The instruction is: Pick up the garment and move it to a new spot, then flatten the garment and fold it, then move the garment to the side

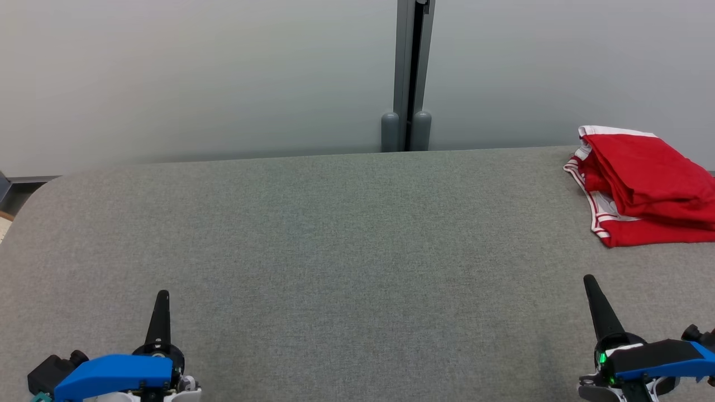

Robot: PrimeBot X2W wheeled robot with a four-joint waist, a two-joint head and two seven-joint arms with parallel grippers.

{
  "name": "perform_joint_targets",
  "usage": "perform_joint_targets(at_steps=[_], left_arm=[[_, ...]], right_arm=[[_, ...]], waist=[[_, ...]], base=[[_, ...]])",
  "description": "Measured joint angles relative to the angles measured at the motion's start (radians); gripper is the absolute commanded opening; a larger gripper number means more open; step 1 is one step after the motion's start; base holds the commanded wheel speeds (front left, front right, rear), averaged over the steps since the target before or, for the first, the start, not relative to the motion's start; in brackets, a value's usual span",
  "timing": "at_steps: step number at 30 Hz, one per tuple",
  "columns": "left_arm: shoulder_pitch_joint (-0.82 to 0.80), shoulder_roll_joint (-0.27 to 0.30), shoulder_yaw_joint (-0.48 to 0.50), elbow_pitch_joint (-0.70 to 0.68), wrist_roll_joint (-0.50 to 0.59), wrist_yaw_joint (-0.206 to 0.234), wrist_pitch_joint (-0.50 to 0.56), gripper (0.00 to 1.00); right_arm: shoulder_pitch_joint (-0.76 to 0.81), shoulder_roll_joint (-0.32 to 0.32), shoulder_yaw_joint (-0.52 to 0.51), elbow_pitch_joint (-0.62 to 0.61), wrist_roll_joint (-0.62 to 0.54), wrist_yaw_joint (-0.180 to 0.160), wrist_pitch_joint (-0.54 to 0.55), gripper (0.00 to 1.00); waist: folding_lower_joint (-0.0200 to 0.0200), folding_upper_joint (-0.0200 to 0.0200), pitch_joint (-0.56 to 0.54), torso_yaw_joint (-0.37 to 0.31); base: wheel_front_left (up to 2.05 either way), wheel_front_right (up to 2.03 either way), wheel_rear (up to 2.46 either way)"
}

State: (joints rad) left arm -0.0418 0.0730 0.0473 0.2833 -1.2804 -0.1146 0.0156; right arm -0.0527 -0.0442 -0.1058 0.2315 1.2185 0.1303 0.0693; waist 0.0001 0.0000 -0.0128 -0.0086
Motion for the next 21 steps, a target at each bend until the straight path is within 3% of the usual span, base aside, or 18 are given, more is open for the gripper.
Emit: perform_joint_targets(at_steps=[21], left_arm=[[-0.029, -0.012, 0.031, -0.017, -0.154, -0.007, 0.045, 0.00]], right_arm=[[-0.023, -0.001, -0.003, 0.006, 0.181, 0.000, 0.019, 0.00]], waist=[[0.0000, 0.0000, 0.007, 0.004]], base=[[0.00, 0.00, 0.00]])
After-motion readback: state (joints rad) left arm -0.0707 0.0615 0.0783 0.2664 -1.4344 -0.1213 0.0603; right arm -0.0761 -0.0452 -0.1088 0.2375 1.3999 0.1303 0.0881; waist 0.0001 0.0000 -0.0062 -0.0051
